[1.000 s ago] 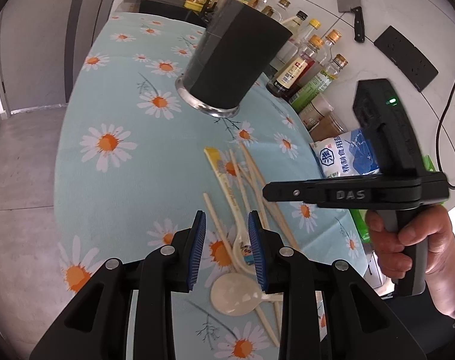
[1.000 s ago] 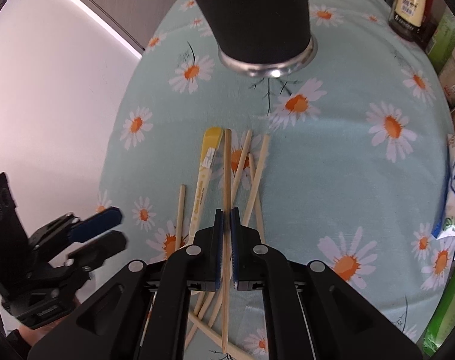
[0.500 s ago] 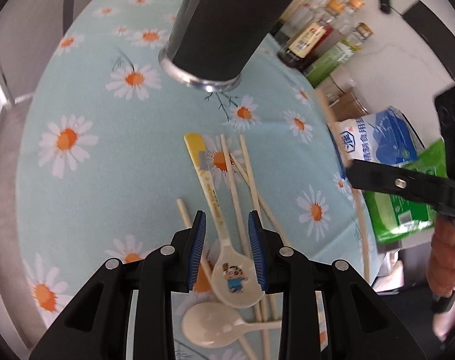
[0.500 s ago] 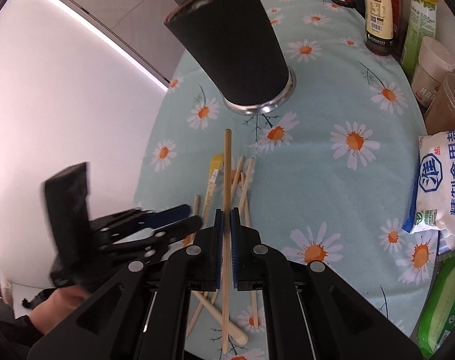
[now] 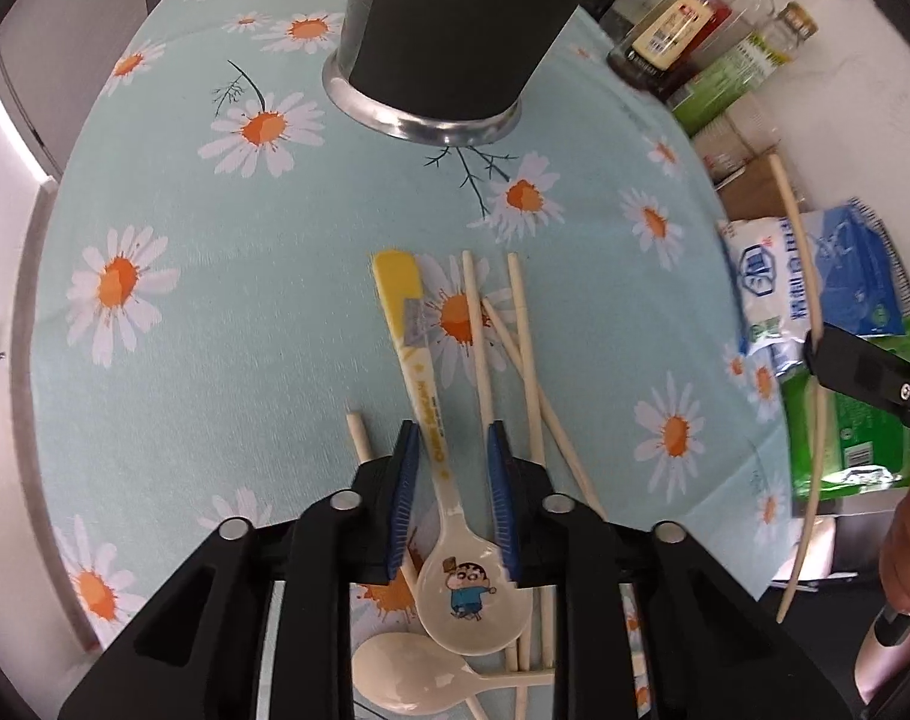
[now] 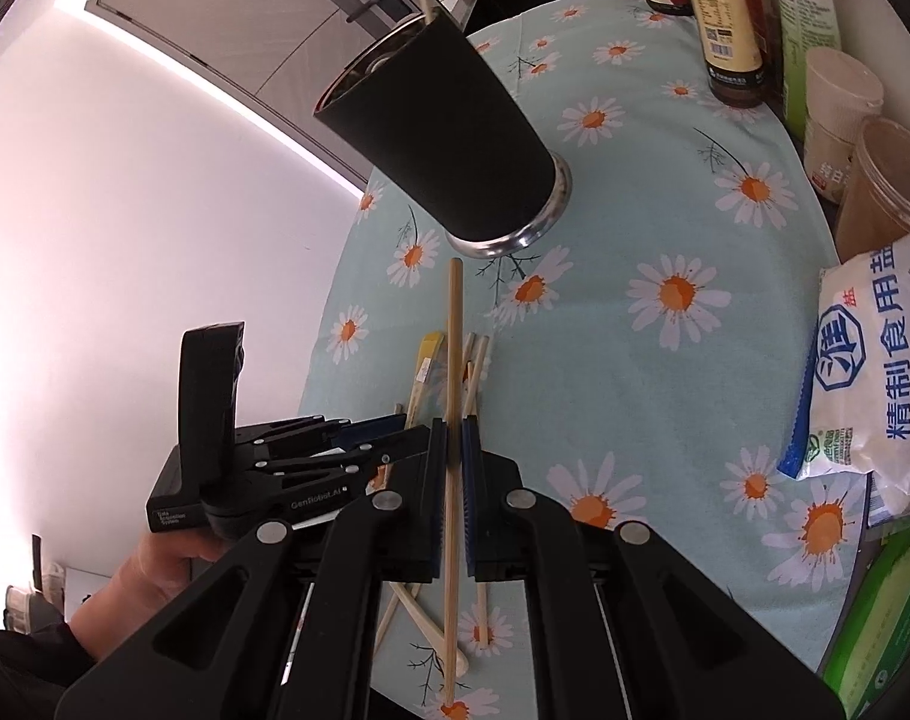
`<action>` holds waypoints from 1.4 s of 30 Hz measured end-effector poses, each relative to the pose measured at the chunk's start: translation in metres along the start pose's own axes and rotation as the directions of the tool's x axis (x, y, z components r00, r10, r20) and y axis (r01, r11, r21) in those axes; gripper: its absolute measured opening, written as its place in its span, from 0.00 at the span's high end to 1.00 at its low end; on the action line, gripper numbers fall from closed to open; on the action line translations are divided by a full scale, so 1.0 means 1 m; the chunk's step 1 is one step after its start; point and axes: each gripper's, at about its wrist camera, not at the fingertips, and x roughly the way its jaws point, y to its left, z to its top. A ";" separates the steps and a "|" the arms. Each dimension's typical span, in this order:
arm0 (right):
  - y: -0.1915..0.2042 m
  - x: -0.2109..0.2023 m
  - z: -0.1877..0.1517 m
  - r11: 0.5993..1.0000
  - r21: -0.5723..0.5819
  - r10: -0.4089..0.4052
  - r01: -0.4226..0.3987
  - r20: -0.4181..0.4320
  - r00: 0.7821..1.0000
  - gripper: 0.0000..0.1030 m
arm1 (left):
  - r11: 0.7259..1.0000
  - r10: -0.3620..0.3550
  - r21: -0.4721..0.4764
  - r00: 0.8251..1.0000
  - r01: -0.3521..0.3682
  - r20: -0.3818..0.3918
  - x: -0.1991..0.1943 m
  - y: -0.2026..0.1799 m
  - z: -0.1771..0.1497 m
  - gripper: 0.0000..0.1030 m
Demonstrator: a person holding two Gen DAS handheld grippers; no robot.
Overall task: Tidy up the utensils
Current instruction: 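Grasp a chopstick with the right gripper while the left grasps the cartoon spoon, then lift both utensils over the black holder and release them inside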
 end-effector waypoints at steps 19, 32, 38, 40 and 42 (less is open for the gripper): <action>-0.012 -0.008 0.000 0.994 -0.074 0.076 -0.075 0.009 0.997 0.94 | 0.998 0.041 -0.057 0.994 -0.035 0.100 -0.023 -0.010 -0.005 0.94; 0.020 -0.017 0.014 0.975 -0.182 0.140 -0.131 0.038 0.989 0.94 | 0.997 -0.016 -0.063 0.950 0.037 0.313 -0.090 -0.028 -0.023 0.94; 0.037 -0.025 0.030 0.962 -0.234 0.165 -0.139 0.096 0.982 0.94 | 0.997 -0.049 -0.036 0.906 0.071 0.422 -0.127 -0.041 -0.012 0.94; 0.042 -0.027 0.036 0.958 -0.246 0.178 -0.145 0.120 0.977 0.94 | 0.997 -0.057 -0.027 0.894 0.077 0.445 -0.135 -0.044 -0.008 0.94; 0.049 -0.032 0.042 0.953 -0.271 0.185 -0.137 0.161 0.969 0.94 | 0.997 -0.065 -0.007 0.879 0.077 0.473 -0.145 -0.050 -0.003 0.94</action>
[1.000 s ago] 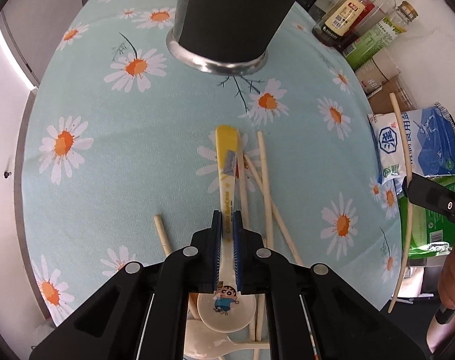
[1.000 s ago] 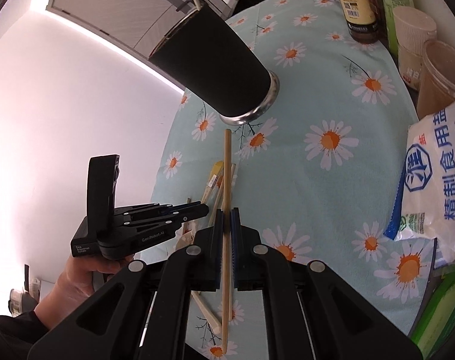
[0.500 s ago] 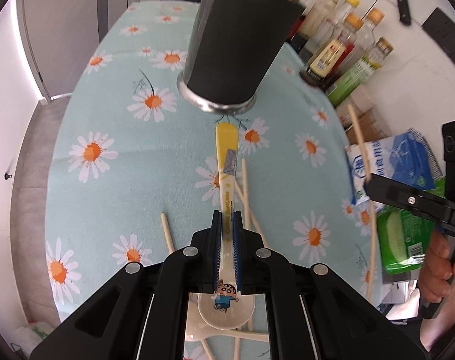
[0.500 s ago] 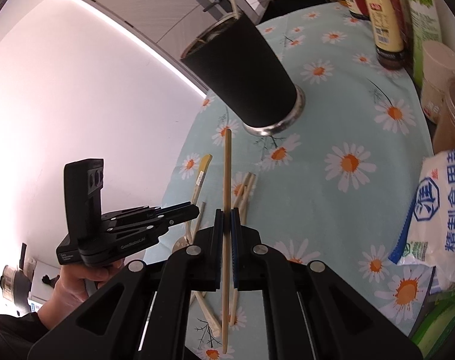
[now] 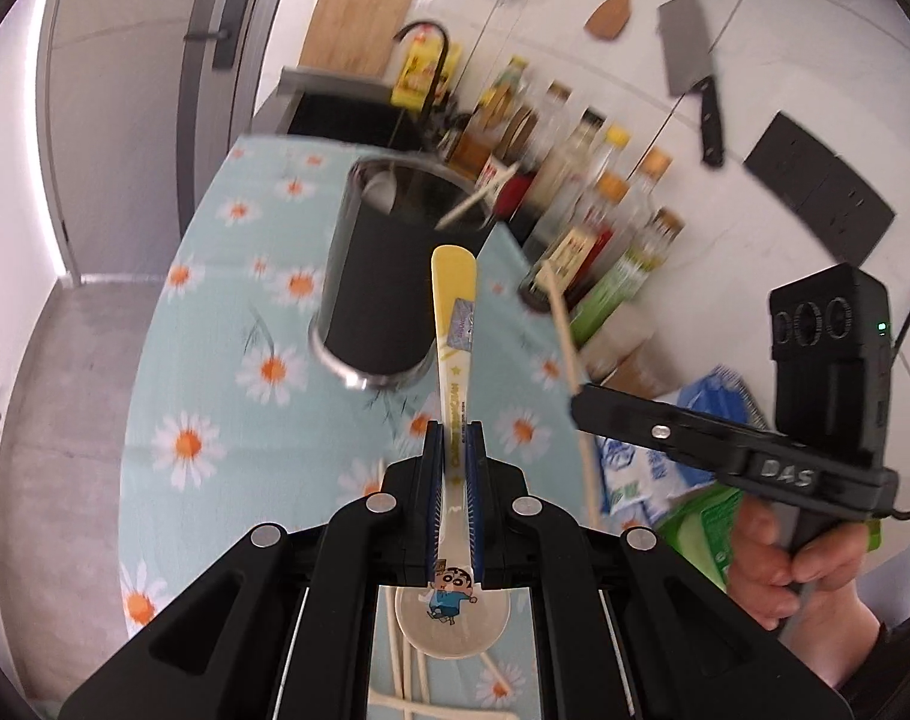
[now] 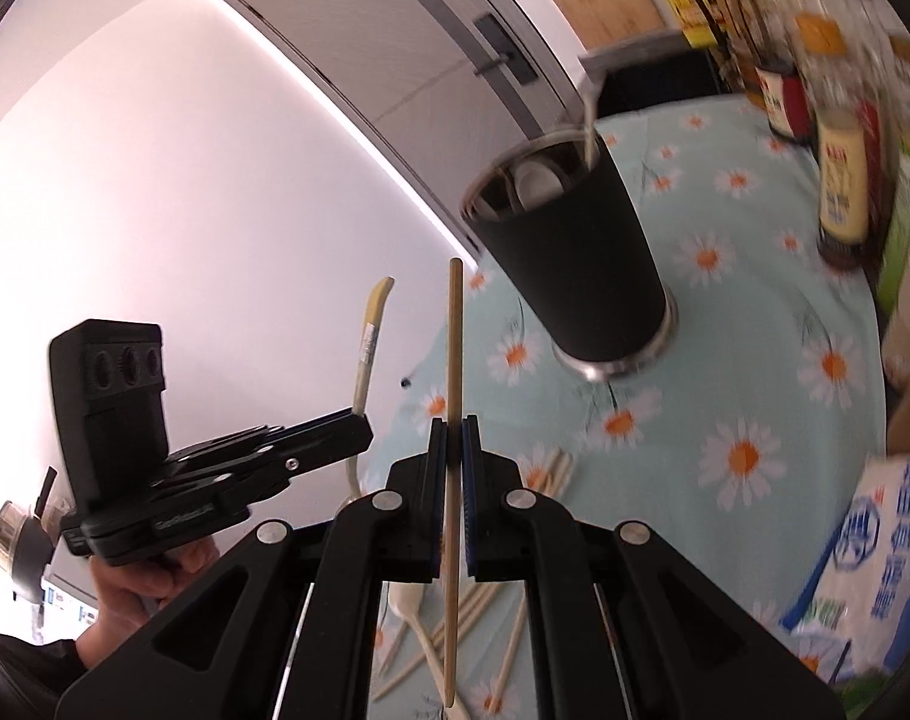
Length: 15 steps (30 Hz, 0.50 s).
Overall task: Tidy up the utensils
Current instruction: 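Lift both utensils over the black holder and release them inside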
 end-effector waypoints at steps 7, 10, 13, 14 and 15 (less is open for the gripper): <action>0.010 -0.009 0.029 0.999 -0.032 0.019 -0.015 0.118 0.993 0.94 | 0.998 -0.037 0.051 0.994 0.032 0.100 -0.012 -0.013 0.029 0.94; 0.010 -0.008 0.043 1.000 -0.028 0.015 -0.011 0.149 0.989 0.94 | 0.997 -0.054 0.056 0.990 0.047 0.134 -0.011 -0.013 0.042 0.94; 0.008 -0.006 0.059 1.000 -0.027 0.020 -0.015 0.196 0.980 0.94 | 0.995 -0.075 0.078 0.978 0.061 0.194 -0.015 -0.013 0.056 0.94; 0.008 -0.006 0.063 0.999 -0.030 0.019 -0.013 0.208 0.978 0.94 | 0.994 -0.083 0.086 0.974 0.066 0.210 -0.017 -0.013 0.061 0.94; 0.008 -0.006 0.070 0.999 -0.036 0.016 -0.008 0.231 0.973 0.94 | 0.994 -0.084 0.093 0.972 0.065 0.221 -0.017 -0.014 0.068 0.94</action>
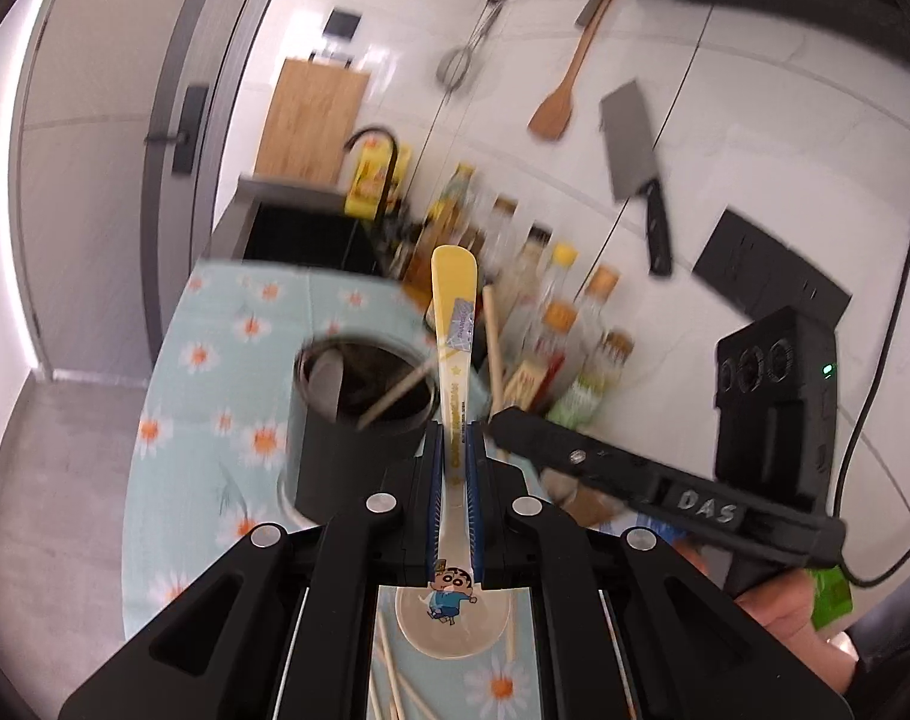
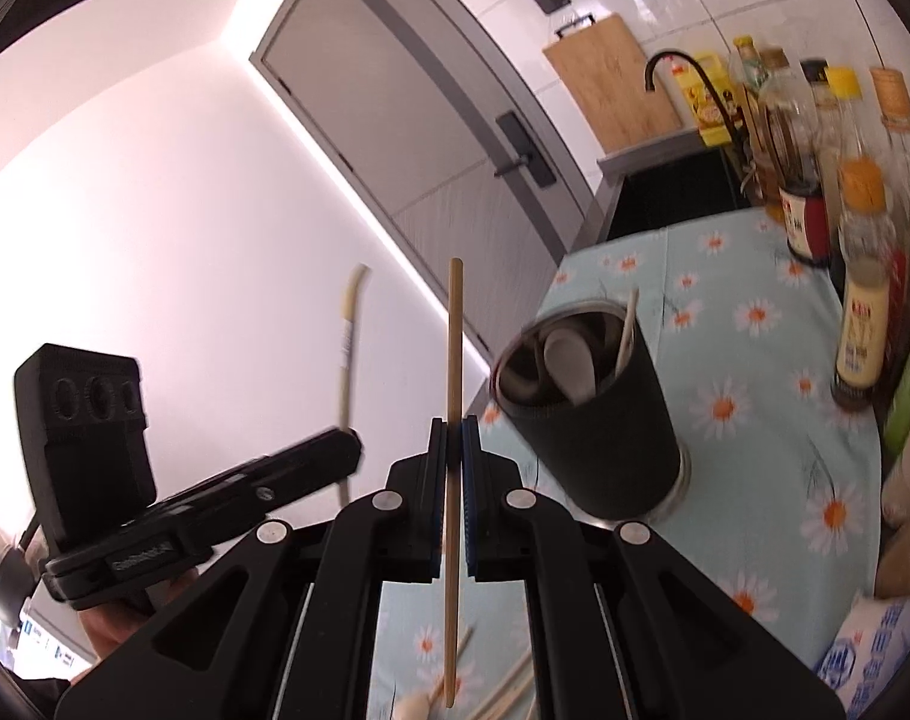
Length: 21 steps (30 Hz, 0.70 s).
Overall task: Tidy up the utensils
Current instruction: 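Lift both utensils over the black holder and release them inside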
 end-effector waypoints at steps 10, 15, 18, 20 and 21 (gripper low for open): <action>-0.010 0.010 0.056 1.000 0.018 0.014 -0.017 0.163 0.987 0.94 | 1.000 -0.020 0.001 0.995 0.020 0.100 0.025 0.026 0.046 0.94; -0.019 0.022 0.081 1.000 0.014 -0.017 0.014 0.216 0.976 0.94 | 1.000 -0.026 0.000 0.987 0.026 0.159 0.037 0.037 0.061 0.94; -0.023 0.029 0.093 0.999 -0.003 -0.044 0.047 0.250 0.967 0.94 | 0.999 -0.037 0.018 0.978 0.034 0.203 0.045 0.040 0.069 0.94; -0.024 0.033 0.098 0.998 -0.017 -0.060 0.067 0.270 0.961 0.94 | 0.999 -0.039 0.022 0.974 0.035 0.222 0.051 0.041 0.072 0.94; -0.025 0.035 0.100 0.996 -0.026 -0.070 0.081 0.281 0.957 0.94 | 0.999 -0.045 0.023 0.972 0.041 0.232 0.054 0.042 0.073 0.94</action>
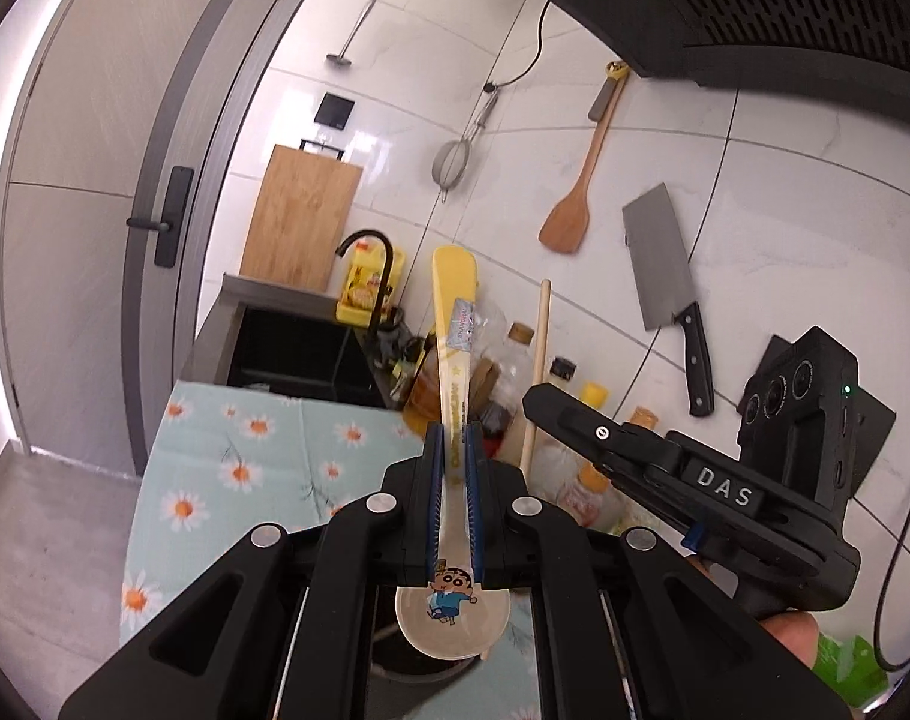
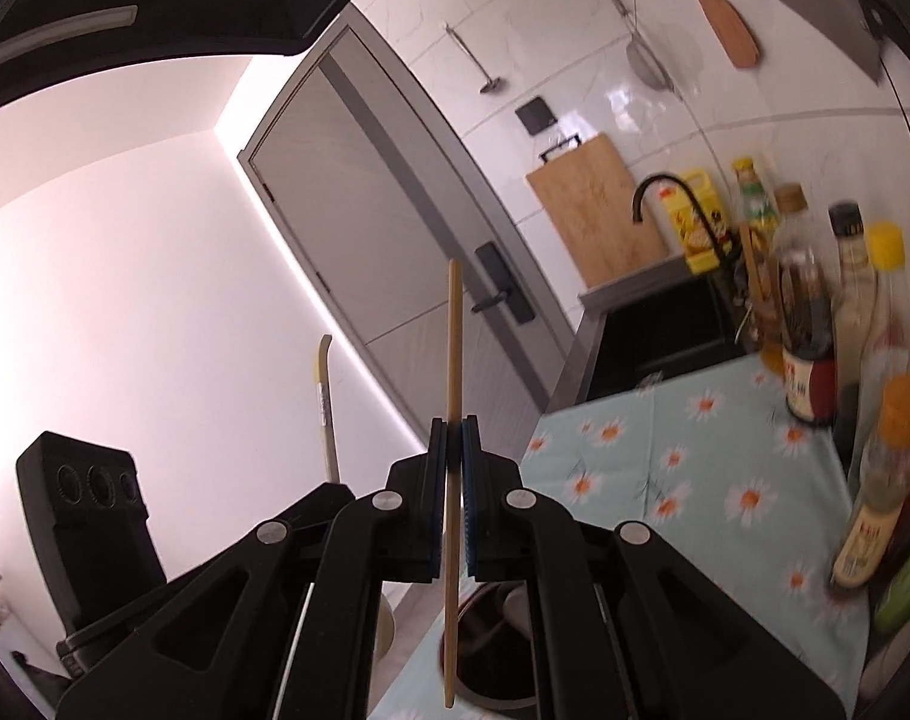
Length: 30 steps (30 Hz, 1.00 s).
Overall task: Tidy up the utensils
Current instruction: 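Lift both utensils over the black holder and release them inside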
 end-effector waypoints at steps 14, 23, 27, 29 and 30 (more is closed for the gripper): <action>-0.023 0.037 -0.035 0.993 -0.078 -0.091 0.088 -0.036 0.995 0.94 | 0.998 -0.006 -0.055 1.000 0.005 -0.023 0.039 0.032 -0.041 0.94; -0.027 0.036 -0.047 0.994 -0.055 -0.097 0.093 -0.073 0.993 0.93 | 0.996 0.005 -0.085 0.996 -0.013 -0.088 0.051 0.040 -0.063 0.93; -0.026 0.033 -0.047 0.995 -0.046 -0.094 0.091 -0.079 0.992 0.90 | 0.996 0.007 -0.090 0.995 -0.016 -0.102 0.050 0.041 -0.066 0.93; -0.025 0.030 -0.047 0.995 -0.040 -0.092 0.089 -0.083 0.992 0.83 | 0.996 0.013 -0.088 0.995 -0.022 -0.103 0.049 0.040 -0.066 0.91; -0.024 0.029 -0.047 0.995 -0.039 -0.090 0.088 -0.083 0.992 0.83 | 0.996 0.010 -0.089 0.995 -0.019 -0.103 0.048 0.039 -0.066 0.90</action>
